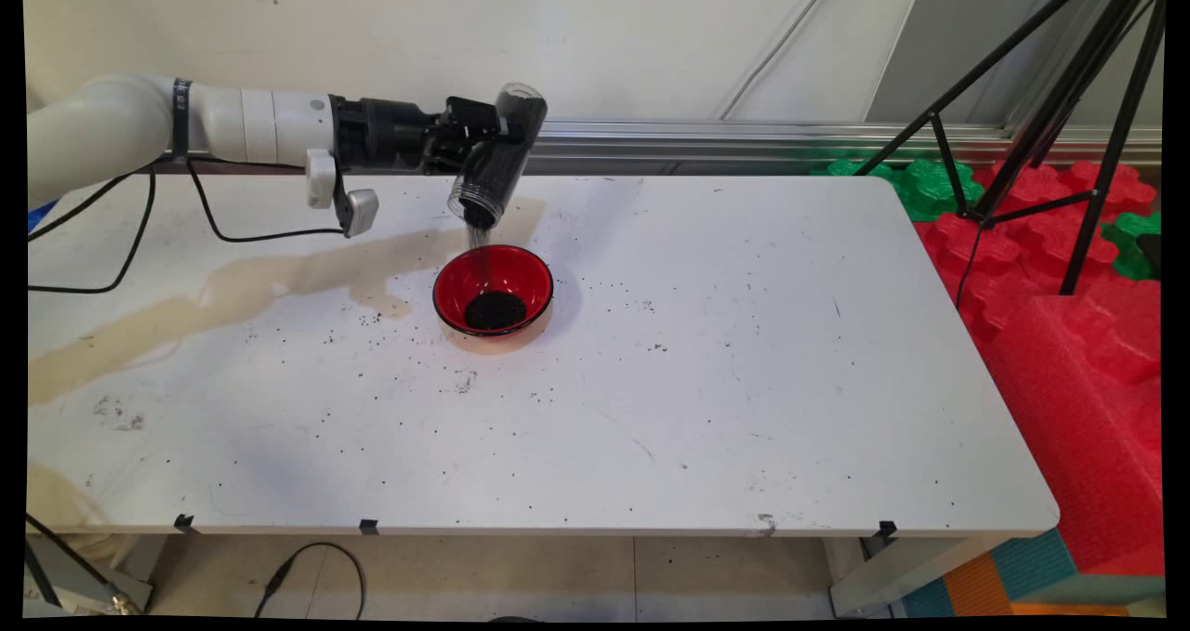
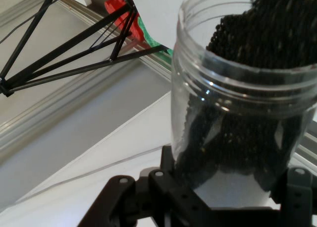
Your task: Pour the black seasoning powder in the red bowl
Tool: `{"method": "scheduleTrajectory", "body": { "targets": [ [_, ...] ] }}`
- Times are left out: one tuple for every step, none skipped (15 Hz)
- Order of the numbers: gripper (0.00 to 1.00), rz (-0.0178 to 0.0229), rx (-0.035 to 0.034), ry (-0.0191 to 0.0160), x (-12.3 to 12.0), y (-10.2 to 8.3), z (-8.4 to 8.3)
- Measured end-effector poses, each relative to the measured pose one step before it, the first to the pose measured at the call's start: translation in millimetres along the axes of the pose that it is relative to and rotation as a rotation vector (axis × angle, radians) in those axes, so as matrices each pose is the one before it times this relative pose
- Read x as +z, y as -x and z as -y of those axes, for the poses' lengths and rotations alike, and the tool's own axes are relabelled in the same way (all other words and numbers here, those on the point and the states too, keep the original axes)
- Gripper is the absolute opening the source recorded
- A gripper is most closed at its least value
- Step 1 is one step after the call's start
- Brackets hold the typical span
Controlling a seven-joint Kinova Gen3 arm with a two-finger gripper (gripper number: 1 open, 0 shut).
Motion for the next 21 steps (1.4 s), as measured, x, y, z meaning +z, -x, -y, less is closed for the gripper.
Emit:
{"method": "scheduleTrajectory", "body": {
  "targets": [
    [0.0,-0.00038,0.0003,-0.00007,-0.19,0.09,-0.08],
    [0.0,-0.00074,0.00025,-0.00018,0.12,0.15,-0.02],
    [0.0,-0.00058,0.00112,-0.00015,0.05,0.24,0.02],
    [0.0,-0.00053,0.00052,-0.00007,0.13,0.26,-0.12],
    [0.0,-0.00024,0.00094,-0.00034,0.03,0.26,0.01],
    [0.0,-0.00021,0.001,-0.00035,0.15,0.33,-0.08],
    [0.0,-0.00038,0.00163,-0.00038,0.31,0.39,-0.03],
    [0.0,-0.00002,0.00105,-0.00019,0.03,0.28,-0.07],
    [0.0,-0.00019,0.00088,-0.00006,0.07,0.19,-0.06],
    [0.0,-0.00044,0.00082,-0.00028,0.29,0.32,-0.05],
    [0.0,-0.00019,0.00029,0.00004,0.06,0.26,-0.09],
    [0.0,-0.00002,-0.0001,0.00015,-0.16,0.15,-0.11],
    [0.0,-0.00049,-0.00051,0.00014,0.16,0.15,-0.06],
    [0.0,-0.00042,-0.00241,0.00025,0.01,-0.03,-0.02],
    [0.0,-0.00047,-0.00391,0.0005,-0.06,-0.06,-0.05],
    [0.0,-0.00084,-0.00518,0.00096,-0.02,-0.08,-0.06],
    [0.0,-0.00101,-0.006,0.00111,-0.11,-0.22,-0.08],
    [0.0,-0.001,-0.00804,0.00141,-0.19,-0.29,-0.12],
    [0.0,-0.00035,-0.01005,0.00195,-0.25,-0.14,-0.27],
    [0.0,0.00013,-0.01233,0.00252,-0.17,-0.06,-0.34],
    [0.0,0.0004,-0.01371,0.00273,-0.27,-0.04,-0.41]
  ]
}}
